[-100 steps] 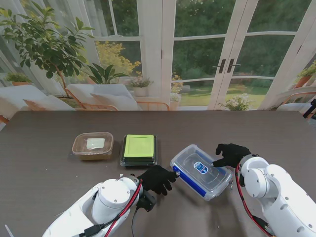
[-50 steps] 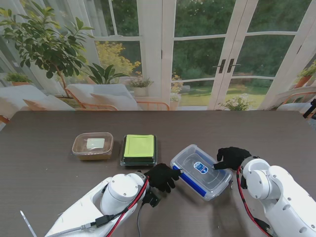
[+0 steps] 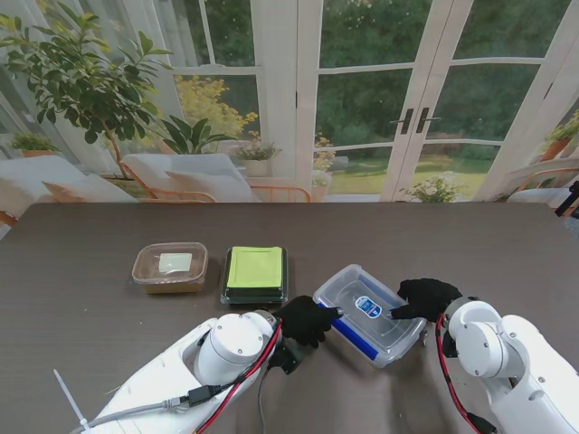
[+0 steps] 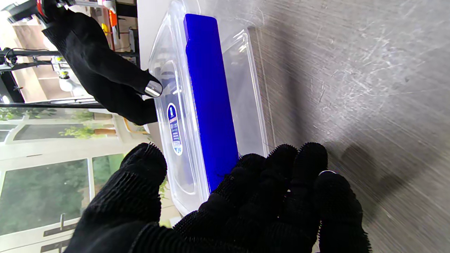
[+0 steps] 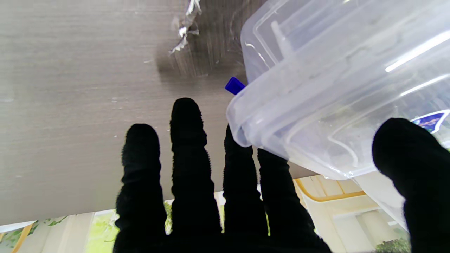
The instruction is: Pair container bodies with their lids
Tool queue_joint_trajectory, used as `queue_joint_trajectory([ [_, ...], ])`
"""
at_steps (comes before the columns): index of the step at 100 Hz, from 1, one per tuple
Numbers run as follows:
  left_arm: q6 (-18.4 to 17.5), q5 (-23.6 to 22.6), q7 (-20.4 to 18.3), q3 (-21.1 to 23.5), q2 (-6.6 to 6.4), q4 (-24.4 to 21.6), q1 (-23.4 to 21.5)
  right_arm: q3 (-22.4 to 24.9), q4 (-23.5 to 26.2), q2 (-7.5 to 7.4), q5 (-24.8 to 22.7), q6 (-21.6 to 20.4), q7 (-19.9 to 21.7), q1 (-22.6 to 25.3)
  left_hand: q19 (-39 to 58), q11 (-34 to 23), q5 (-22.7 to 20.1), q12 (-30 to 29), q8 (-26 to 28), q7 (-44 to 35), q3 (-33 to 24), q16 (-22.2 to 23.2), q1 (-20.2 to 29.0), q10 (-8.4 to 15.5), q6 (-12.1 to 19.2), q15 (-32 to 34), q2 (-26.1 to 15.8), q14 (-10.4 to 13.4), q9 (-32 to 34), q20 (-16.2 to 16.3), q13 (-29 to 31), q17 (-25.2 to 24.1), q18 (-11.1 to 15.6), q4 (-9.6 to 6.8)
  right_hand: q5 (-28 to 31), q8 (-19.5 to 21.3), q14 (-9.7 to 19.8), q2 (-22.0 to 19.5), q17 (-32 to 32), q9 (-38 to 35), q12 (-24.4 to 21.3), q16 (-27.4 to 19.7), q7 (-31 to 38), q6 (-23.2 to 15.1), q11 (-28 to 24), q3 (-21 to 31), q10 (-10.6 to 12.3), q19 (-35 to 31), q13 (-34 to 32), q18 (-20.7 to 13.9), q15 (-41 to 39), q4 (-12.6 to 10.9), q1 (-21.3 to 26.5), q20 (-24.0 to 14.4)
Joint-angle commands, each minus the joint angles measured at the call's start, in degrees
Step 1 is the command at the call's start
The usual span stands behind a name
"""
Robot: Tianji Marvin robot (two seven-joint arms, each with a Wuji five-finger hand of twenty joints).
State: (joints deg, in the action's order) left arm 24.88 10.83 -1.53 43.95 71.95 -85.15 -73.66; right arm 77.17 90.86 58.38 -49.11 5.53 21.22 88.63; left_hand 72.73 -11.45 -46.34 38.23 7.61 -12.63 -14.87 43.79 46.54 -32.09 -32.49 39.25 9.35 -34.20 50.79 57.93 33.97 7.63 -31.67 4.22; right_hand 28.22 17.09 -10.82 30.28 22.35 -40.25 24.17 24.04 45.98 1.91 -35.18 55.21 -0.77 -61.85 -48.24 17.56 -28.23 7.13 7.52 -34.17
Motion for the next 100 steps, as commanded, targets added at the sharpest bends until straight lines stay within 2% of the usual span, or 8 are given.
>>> queue_joint_trajectory([
  [1, -0.6, 0.2, -0.9, -0.2, 1.26, 0.3, 1.1, -0.3, 0.8, 0.10, 0.6, -0.4, 1.4, 1.2, 0.5, 0.3, 3.3, -0.5, 0.0, 6.5, 1.6, -0.4, 1.4, 1.4, 4.7, 0.0, -1.0, -2.0, -1.4, -0.6, -0.6, -1.1, 4.1, -1.01, 2.8, 1.4, 0.4, 0.6, 0.7, -1.2, 0.9, 0.7, 2.8, -3.9, -0.7, 1.0, -0.5, -2.8, -2.4, -0.7, -0.9, -1.2, -1.6, 0.1],
  [20, -1.0, 0.4, -0.7, -1.0, 1.73, 1.2, 2.3, -0.3, 1.2, 0.08, 1.9, -0.3, 1.9, 1.8, 0.4, 0.3, 3.4, -0.5, 0.0, 6.5, 1.5, -0.4, 1.5, 1.4, 4.6, -0.1, -0.9, -1.9, -1.7, -0.7, -0.7, -1.5, 4.3, -1.02, 2.8, 1.5, 0.4, 0.5, 0.7, -1.3, 1.1, 0.9, 2.8, -3.8, -0.7, 1.4, -0.5, -3.1, -2.5, -0.7, -1.2, -1.2, -1.5, 0.2],
  [70, -1.4, -0.2, -0.7, -1.5, 2.10, 2.5, 4.4, -2.1, 2.9, 0.01, 7.3, -0.2, 3.4, 3.1, 0.5, 0.4, 3.4, -0.6, 0.0, 6.4, 1.1, -0.4, 1.5, 1.0, 4.4, -0.2, -0.8, -1.8, -1.8, -0.7, -1.0, -1.8, 4.7, -1.00, 3.7, 2.2, 0.4, 0.3, 0.4, -1.1, 1.3, 0.9, 3.7, -3.5, -0.8, 2.1, -0.8, -3.3, -2.4, -0.8, -1.4, -1.2, -1.5, 0.5],
  [100, -1.9, -0.6, -1.1, -1.5, 2.17, 3.9, 6.1, -3.0, 4.6, 0.18, 9.9, -0.5, 3.0, 4.1, 0.6, 0.1, 3.0, -0.5, 0.2, 6.1, 0.8, -0.3, 1.5, 0.8, 4.5, 0.0, -0.8, -1.9, -1.4, -0.6, -0.8, -1.6, 4.5, -0.96, 4.0, 2.4, 0.6, 0.1, 0.3, -1.3, 1.4, 0.9, 4.0, -3.5, -1.1, 2.7, -1.1, -3.5, -2.5, -1.0, -1.6, -1.3, -1.2, 0.6],
])
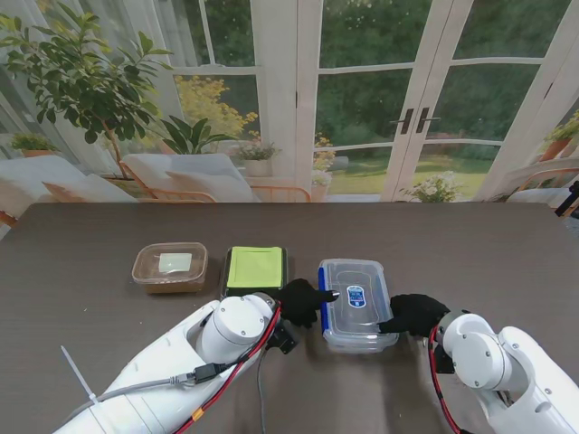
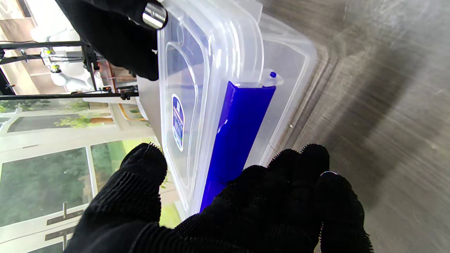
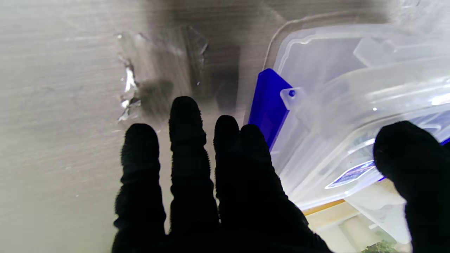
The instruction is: Pair container bodies with their lids
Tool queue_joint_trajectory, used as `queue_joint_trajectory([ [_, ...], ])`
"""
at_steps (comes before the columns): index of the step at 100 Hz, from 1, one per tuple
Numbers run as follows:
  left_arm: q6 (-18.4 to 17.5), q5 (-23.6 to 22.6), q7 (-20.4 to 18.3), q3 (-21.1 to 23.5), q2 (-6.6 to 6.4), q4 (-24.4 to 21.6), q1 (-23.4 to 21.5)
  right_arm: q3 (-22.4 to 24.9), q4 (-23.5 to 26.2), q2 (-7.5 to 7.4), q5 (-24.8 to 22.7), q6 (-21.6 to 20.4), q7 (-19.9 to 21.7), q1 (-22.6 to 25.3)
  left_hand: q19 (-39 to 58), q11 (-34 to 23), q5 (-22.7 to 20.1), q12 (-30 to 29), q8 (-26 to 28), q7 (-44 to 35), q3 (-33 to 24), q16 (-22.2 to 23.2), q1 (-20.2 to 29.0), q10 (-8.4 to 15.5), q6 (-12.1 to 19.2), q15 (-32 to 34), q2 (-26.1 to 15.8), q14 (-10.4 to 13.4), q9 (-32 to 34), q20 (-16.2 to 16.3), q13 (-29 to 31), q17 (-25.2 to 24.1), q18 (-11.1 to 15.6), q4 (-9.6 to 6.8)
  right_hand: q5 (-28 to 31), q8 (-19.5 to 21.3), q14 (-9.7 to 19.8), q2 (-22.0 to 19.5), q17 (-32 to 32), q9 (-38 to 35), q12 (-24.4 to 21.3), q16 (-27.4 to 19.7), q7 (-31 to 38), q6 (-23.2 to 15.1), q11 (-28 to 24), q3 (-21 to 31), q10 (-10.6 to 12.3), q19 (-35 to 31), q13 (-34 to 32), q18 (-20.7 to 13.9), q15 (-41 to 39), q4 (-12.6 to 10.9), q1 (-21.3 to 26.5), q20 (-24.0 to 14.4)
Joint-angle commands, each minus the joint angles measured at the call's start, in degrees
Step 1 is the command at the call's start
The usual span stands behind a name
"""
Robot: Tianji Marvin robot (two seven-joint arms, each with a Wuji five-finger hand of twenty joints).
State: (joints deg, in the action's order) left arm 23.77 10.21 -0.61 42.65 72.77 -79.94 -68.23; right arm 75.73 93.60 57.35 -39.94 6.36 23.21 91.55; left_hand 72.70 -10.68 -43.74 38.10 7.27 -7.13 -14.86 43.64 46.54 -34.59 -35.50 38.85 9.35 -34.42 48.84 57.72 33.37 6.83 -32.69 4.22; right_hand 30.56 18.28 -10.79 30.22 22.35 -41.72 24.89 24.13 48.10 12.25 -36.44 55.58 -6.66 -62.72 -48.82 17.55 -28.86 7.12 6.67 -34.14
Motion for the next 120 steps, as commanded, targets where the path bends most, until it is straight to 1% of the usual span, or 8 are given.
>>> queue_joint_trajectory([
  [1, -0.7, -0.1, -2.1, -0.2, 1.32, -1.3, 0.7, -1.6, 1.9, 1.23, 0.8, -1.4, 0.9, 1.2, 0.7, -0.6, 0.3, -0.3, 0.6, 0.6, 0.9, -0.1, 1.4, 3.3, 7.5, 0.4, -0.8, -1.7, 0.6, -0.4, -0.2, -0.8, 5.6, -0.95, 1.7, 1.2, 0.6, 0.2, 0.2, 0.2, 0.6, 0.8, 1.9, -13.9, 0.2, 2.4, 4.8, -2.6, -1.9, -0.9, -1.0, -1.3, -0.4, 0.5],
  [19, -0.2, -2.1, -3.2, -0.1, 0.55, -1.4, 0.9, -1.4, 3.5, 1.51, 2.8, -2.3, -0.4, 2.9, 1.5, -1.6, -0.6, 0.8, 1.0, 0.0, 0.5, 1.0, 1.4, 3.2, 7.3, 2.7, -0.6, -2.2, 2.0, 0.3, 1.2, 0.4, 5.2, -0.95, 2.2, 1.3, 0.7, -0.3, 0.2, -0.1, 0.6, 0.8, 2.1, -13.6, 0.0, 3.3, 4.5, -2.7, -2.0, -1.0, -1.1, -1.5, -0.1, 0.6],
  [28, -1.0, -4.0, -2.1, 0.2, 0.46, -1.3, 0.3, -1.1, 4.6, 1.62, 3.4, -3.2, -1.0, 4.1, 2.3, -2.3, -3.0, 3.3, 2.3, -1.7, -3.2, 2.1, -0.2, 3.0, 7.2, 5.4, 0.6, -3.0, 5.2, 2.3, 4.1, 3.6, 3.3, -0.69, 2.5, 1.3, 0.7, -0.4, 0.2, -0.3, 0.6, 0.8, 2.2, -13.5, -0.1, 3.8, 4.5, -2.8, -2.1, -1.0, -1.1, -1.5, -0.2, 0.6],
  [46, -0.7, -6.7, -2.5, 1.1, -0.52, -2.3, -0.6, -1.3, 6.2, 1.86, 5.7, -4.3, -2.0, 5.8, 3.1, -3.2, -6.4, 3.9, 3.2, -3.5, -4.5, 2.3, -0.4, 3.0, 7.2, 6.9, 1.3, -3.7, 7.6, 2.6, 6.4, 6.4, 1.5, -0.56, 2.8, 1.3, 0.7, -0.5, 0.2, -0.4, 0.5, 0.7, 2.0, -13.2, -0.1, 4.7, 4.0, -3.0, -2.4, -0.9, -1.3, -1.6, 0.0, 0.7],
  [54, -1.1, -8.2, -1.8, 1.4, -0.75, -2.9, -1.2, -1.4, 6.5, 1.91, 5.9, -5.2, -2.4, 6.3, 3.8, -4.0, -8.3, 4.6, 4.8, -5.2, -7.5, 2.2, -2.0, 3.1, 7.4, 8.3, 2.2, -4.0, 9.6, 3.2, 8.6, 8.9, 0.0, -0.18, 2.8, 1.3, 0.8, -0.5, 0.3, -0.3, 0.5, 0.7, 2.0, -13.2, -0.3, 4.8, 4.0, -3.1, -2.5, -1.0, -1.4, -1.5, -0.2, 0.8],
  [67, -0.2, -10.4, -4.0, 1.6, -2.08, -4.4, -1.5, -1.6, 6.6, 2.05, 6.0, -5.7, -3.3, 6.6, 4.6, -5.2, -9.9, 4.9, 5.5, -6.2, -8.3, 2.2, -2.6, 3.2, 7.3, 9.4, 2.4, -4.3, 11.6, 3.4, 11.1, 11.9, -1.8, -0.06, 2.8, 1.3, 0.8, -0.5, 0.4, -0.3, 0.5, 0.7, 2.0, -13.1, -0.4, 5.0, 3.9, -3.2, -2.6, -1.0, -1.5, -1.5, -0.2, 0.9],
  [94, 0.2, -9.6, -6.9, 0.9, -2.69, -4.4, -0.5, -0.7, 6.4, 2.32, 6.4, -5.6, -4.5, 7.3, 4.2, -5.0, -9.3, 4.6, 5.6, -5.8, -8.9, 2.1, -2.8, 3.0, 7.5, 9.3, 2.5, -4.3, 10.8, 3.2, 10.2, 10.9, -1.1, 0.05, 3.2, 1.3, 0.4, -0.5, 0.4, -0.5, 0.4, 0.8, 2.1, -12.9, -0.7, 5.4, 3.5, -3.5, -2.7, -0.8, -2.0, -1.5, -0.1, 1.0],
  [120, -0.1, -10.4, -9.2, -0.7, -3.21, -3.9, 1.0, 0.4, 6.5, 2.46, 7.9, -5.7, -4.8, 8.6, 4.0, -4.6, -6.1, 4.2, 3.1, -1.9, -8.9, 1.9, -3.4, 3.7, 7.6, 8.9, 2.6, -3.4, 9.2, 3.0, 8.9, 9.9, 0.0, 0.08, 3.3, 1.3, 0.2, -0.4, 0.2, -0.6, 0.3, 0.7, 2.0, -12.7, -0.7, 5.6, 3.3, -3.5, -2.7, -0.7, -2.2, -1.4, 0.1, 1.2],
])
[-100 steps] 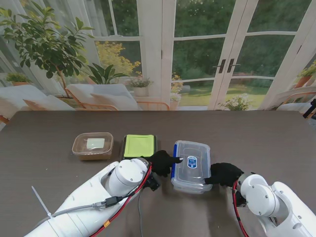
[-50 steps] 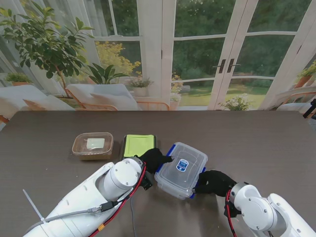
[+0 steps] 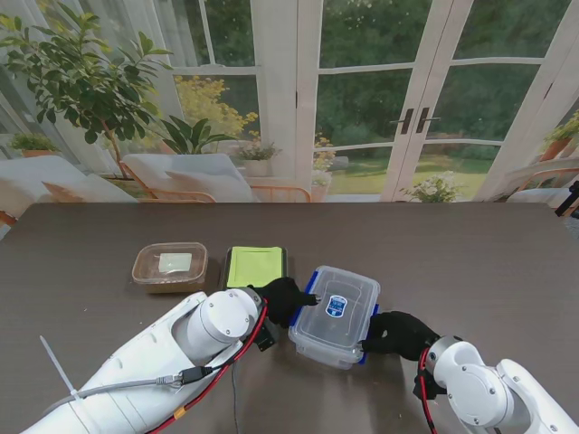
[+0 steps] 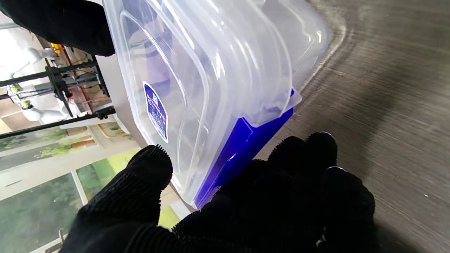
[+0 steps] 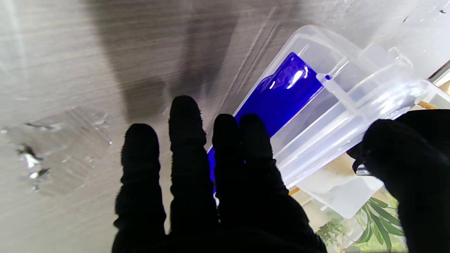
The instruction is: Pair container bodies with their lids
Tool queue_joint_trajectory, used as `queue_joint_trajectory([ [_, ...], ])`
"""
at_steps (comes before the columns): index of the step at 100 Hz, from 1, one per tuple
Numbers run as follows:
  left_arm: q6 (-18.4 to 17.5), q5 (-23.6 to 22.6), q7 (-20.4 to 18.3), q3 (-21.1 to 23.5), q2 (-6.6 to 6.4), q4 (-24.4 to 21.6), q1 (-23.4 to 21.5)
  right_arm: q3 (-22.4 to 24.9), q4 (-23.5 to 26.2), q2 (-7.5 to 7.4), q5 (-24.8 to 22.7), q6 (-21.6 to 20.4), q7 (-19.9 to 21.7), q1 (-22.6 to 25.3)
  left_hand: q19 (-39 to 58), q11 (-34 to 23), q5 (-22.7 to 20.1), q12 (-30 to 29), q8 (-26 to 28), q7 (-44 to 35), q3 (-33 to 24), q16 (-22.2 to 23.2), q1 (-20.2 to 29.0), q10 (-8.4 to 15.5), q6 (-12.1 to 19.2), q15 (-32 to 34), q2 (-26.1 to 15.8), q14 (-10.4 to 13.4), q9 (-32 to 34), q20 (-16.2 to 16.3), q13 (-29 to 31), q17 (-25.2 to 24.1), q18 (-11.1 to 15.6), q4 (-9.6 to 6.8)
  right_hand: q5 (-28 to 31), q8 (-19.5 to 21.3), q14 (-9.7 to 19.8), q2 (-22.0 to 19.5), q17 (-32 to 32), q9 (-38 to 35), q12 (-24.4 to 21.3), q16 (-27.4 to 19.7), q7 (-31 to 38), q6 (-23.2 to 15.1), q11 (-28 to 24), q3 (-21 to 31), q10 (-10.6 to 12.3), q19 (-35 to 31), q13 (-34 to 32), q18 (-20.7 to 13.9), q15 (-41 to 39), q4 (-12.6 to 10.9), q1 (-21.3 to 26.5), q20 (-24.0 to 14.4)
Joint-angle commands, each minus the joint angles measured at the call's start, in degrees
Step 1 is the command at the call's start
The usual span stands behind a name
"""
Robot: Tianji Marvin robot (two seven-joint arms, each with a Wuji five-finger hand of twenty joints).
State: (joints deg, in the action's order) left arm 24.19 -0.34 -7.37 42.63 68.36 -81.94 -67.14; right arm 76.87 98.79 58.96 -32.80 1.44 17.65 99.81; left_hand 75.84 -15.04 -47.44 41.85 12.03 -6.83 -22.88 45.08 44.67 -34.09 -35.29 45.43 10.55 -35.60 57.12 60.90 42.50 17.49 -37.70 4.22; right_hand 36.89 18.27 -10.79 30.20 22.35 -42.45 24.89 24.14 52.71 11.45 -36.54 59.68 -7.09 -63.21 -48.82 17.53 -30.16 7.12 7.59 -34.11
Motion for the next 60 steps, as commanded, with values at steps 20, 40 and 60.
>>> queue_joint_trajectory([
  [20, 1.6, -4.6, -5.5, -1.2, -0.80, -3.9, 0.1, -1.4, 0.2, 0.97, 1.0, -0.9, 0.1, -0.1, 1.2, 0.0, -0.5, 0.1, -2.9, -1.1, -0.5, 0.2, -2.6, 4.4, 7.7, 2.0, 1.6, -0.6, 0.3, -0.3, -0.3, -0.2, 5.9, 0.12, -3.0, 1.3, 0.1, -0.4, 0.3, 0.2, 0.3, 0.7, -2.7, -11.8, -0.6, 1.6, 3.8, -3.2, -2.6, -0.6, -0.9, -1.4, -0.8, 1.2],
  [40, 4.8, -8.0, -8.8, -1.7, -2.64, -6.2, 0.0, -2.0, -0.2, 1.03, 1.2, -0.8, -0.2, -0.5, 1.7, -0.1, 1.5, -0.3, -4.0, -0.2, -0.7, -0.2, -4.2, 4.9, 7.3, 2.0, 2.0, 0.4, 0.0, -0.8, 0.5, 1.5, 6.1, 0.08, -3.0, 1.3, 0.0, -0.3, 0.3, 0.2, 0.3, 0.7, -2.7, -11.7, -0.7, 1.6, 3.7, -3.3, -2.6, -0.6, -1.0, -1.4, -0.8, 1.3],
  [60, 7.0, -11.6, -11.5, -2.8, -4.18, -7.5, 0.6, -1.9, -0.1, 1.01, 1.3, -0.5, -0.1, -0.4, 2.3, -0.3, 2.4, -0.8, -4.6, 0.0, -0.9, -0.6, -5.4, 5.2, 6.9, 2.2, 2.1, 1.1, -0.1, -1.4, 1.7, 3.3, 6.0, 0.04, -3.0, 1.3, 0.0, -0.3, 0.1, 0.3, 0.2, 0.6, -2.6, -11.6, -0.7, 1.7, 3.6, -3.2, -2.6, -0.5, -1.0, -1.3, -0.7, 1.4],
])
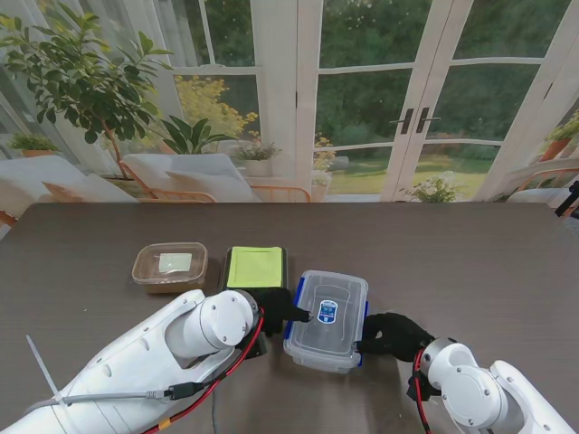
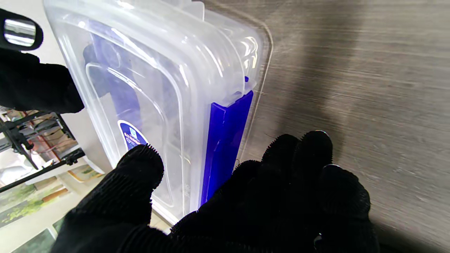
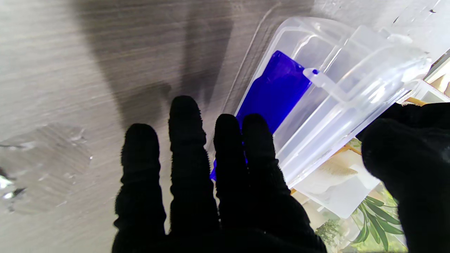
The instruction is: Pair container bodies with their lids
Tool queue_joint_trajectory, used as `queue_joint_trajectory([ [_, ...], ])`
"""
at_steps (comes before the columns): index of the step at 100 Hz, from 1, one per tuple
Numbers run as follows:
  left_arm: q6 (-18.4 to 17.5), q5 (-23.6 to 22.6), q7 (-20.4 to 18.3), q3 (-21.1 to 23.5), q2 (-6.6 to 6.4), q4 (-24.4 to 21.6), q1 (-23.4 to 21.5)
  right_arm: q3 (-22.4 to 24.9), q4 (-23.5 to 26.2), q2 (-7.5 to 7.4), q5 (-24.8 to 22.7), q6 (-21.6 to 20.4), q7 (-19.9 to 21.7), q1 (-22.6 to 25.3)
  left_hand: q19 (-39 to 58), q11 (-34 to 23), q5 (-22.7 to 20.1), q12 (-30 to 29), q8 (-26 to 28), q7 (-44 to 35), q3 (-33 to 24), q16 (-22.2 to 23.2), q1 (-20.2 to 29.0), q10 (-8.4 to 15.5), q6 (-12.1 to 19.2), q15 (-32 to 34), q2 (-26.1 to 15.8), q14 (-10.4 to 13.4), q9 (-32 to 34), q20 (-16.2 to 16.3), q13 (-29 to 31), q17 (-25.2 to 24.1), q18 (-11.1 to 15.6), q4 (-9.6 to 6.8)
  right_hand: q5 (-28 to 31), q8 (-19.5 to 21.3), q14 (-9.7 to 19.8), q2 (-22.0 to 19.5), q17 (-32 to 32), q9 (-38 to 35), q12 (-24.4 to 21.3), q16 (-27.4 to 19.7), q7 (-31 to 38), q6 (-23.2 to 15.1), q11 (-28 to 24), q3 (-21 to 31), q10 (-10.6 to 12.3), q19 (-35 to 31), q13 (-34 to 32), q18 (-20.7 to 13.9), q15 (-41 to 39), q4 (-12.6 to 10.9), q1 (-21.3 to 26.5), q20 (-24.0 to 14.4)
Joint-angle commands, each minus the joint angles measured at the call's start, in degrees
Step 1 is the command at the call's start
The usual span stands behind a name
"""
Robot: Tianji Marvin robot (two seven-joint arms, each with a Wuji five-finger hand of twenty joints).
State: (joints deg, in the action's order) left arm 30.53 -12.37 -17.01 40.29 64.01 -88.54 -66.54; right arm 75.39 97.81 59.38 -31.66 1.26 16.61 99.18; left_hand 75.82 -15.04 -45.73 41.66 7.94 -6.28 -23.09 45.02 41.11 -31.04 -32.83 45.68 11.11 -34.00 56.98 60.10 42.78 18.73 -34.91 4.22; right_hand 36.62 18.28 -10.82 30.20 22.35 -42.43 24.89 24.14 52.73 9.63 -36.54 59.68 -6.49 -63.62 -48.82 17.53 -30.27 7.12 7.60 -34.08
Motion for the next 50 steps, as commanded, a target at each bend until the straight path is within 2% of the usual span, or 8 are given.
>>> queue_joint_trajectory([
  [1, 0.7, 0.3, -2.0, -0.5, 0.10, -0.9, 0.1, -0.5, 0.9, 0.59, 0.2, -0.3, 1.0, 0.2, 2.4, -0.3, 0.7, -0.7, -0.5, -0.5, -0.7, -0.6, -1.9, 2.1, 4.4, 1.9, 1.5, -0.5, 0.0, -0.6, 1.5, 2.1, 3.2, 0.04, -2.8, 1.3, 0.0, -0.3, 0.1, 0.3, 0.2, 0.6, -2.7, -9.8, -0.7, 1.7, 3.0, -2.8, -2.6, -0.5, -0.9, -1.3, -0.7, 1.3],
  [21, 1.8, -2.7, -4.6, -1.2, -1.40, -2.5, 0.3, -0.3, 1.0, 0.58, 0.2, -0.1, 1.0, 0.4, 3.3, -1.5, -0.2, -1.0, -0.4, -1.4, -1.0, -0.8, -2.8, 2.9, 4.4, 2.6, 1.7, 0.6, 0.9, -1.4, 3.0, 4.3, 3.4, -0.01, -2.8, 1.3, -0.1, -0.3, 0.1, 0.3, 0.2, 0.6, -2.7, -9.7, -0.7, 1.8, 2.9, -2.9, -2.5, -0.6, -1.0, -1.3, -0.7, 1.4],
  [50, 3.5, -6.7, -7.3, 0.8, -3.37, -6.2, -2.0, -0.5, 0.7, 0.61, 0.5, -0.1, 0.9, 0.5, 4.1, -2.4, -1.2, -1.8, -0.3, -2.1, -1.7, -1.2, -3.4, 2.9, 3.9, 3.2, 2.2, 1.1, 1.4, -2.7, 4.2, 5.7, 3.4, 0.07, -2.7, 1.3, -0.1, -0.3, 0.1, 0.4, 0.2, 0.6, -2.7, -9.6, -0.7, 1.8, 2.8, -2.9, -2.6, -0.5, -1.0, -1.3, -0.7, 1.4],
])
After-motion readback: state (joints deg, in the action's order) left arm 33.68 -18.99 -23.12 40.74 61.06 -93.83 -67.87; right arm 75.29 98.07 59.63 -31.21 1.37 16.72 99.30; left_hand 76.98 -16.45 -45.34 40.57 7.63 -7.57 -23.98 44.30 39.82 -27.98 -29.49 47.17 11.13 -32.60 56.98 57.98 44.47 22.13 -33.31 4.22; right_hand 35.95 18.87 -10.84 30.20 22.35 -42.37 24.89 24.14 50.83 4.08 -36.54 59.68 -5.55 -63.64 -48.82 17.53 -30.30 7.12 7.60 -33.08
